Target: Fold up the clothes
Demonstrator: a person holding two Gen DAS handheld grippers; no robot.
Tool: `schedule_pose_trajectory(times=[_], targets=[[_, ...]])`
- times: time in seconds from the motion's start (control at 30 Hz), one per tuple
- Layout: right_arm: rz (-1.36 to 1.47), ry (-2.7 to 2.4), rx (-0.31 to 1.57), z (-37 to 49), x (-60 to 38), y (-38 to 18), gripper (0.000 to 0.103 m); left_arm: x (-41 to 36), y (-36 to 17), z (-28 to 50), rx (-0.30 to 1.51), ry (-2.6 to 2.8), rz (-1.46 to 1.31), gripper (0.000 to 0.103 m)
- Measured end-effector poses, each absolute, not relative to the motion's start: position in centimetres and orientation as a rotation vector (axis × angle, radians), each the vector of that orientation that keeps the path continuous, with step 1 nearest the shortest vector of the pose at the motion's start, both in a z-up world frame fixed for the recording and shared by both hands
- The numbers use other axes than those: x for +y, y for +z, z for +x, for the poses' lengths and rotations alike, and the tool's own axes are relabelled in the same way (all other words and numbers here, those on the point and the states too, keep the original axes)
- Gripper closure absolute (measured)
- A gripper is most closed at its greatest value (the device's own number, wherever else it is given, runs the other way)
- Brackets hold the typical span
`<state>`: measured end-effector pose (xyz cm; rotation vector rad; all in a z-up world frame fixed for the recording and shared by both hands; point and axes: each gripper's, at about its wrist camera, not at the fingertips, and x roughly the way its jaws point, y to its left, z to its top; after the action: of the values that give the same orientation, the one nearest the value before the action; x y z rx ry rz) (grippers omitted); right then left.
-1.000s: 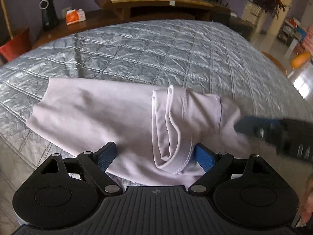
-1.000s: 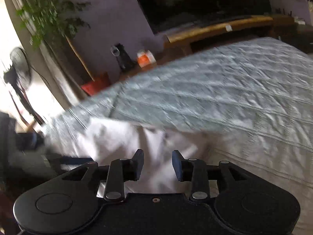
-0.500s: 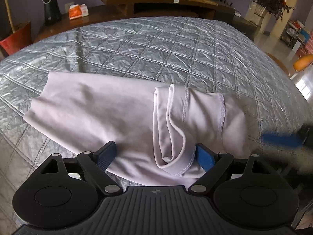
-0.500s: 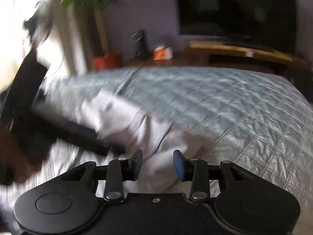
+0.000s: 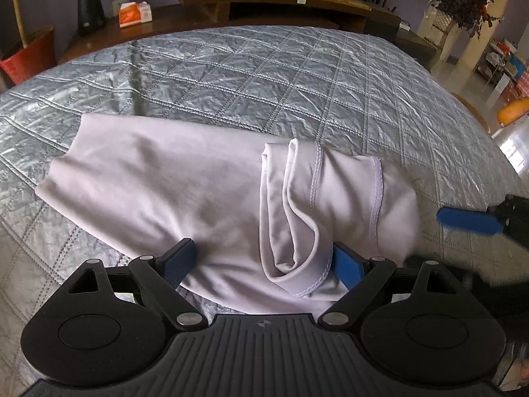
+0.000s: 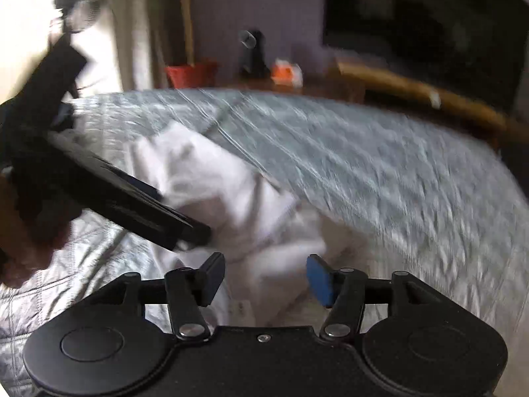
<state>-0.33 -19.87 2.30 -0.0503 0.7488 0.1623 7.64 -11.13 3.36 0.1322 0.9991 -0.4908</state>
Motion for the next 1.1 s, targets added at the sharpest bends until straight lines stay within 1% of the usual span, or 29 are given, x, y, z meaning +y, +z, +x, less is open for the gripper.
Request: schedule_pose_trajectory(times=[0.1,0.17,0.27,0.4,0.47,0.63,0.7,0.8,0.93,1.0,1.1], targets=[[0.075,0.138,0.702,0.6,-21.5,2.8,0.049,-11.1,3.3,7.6,0.997,-0.489,0.134,0.011],[0.124,0.160,0.700,1.7,-21.9,2.5,0.042,-11.4,2.9,7.6,0.994,-0.480,0.139,0.013],[0.103,0.162,0.720,2.9,-20.9,1.4,0.042,-10.8,3.2,8.1,1.017,-0.473,0.092,0.012],[0.116,0.093,0.589,2.0,-21.1,2.3,0.042,-9.5,4.6,8.4,1.002,-0.459,0.038,0.012],[0.161,0.086,0.572,1.8,-21.4,2.2,0.042,-8.6,5.1,8.7,0.999,-0.438,0.009,0.012],[0.159,0.125,0.568,2.3,-20.1,2.1,0.040,-4.2,5.4,9.9,1.038,-0.328,-0.260,0.012],[0.150,0.145,0.569,2.5,-19.5,2.1,0.036,-2.3,5.3,10.1,1.054,-0.314,-0.410,0.012],[0.136,0.174,0.570,2.9,-18.5,2.1,0.034,-0.9,4.8,9.8,1.071,-0.287,-0.528,0.012],[0.106,0.124,0.545,2.5,-18.5,2.5,0.033,-0.8,3.9,9.2,1.095,-0.221,-0.529,0.012],[0.084,0.071,0.532,2.3,-18.7,2.7,0.027,-0.9,3.6,8.9,1.107,-0.221,-0.531,0.012],[0.145,0.038,0.580,2.2,-20.1,2.1,0.026,-1.6,3.7,8.5,1.109,-0.238,-0.532,0.012]])
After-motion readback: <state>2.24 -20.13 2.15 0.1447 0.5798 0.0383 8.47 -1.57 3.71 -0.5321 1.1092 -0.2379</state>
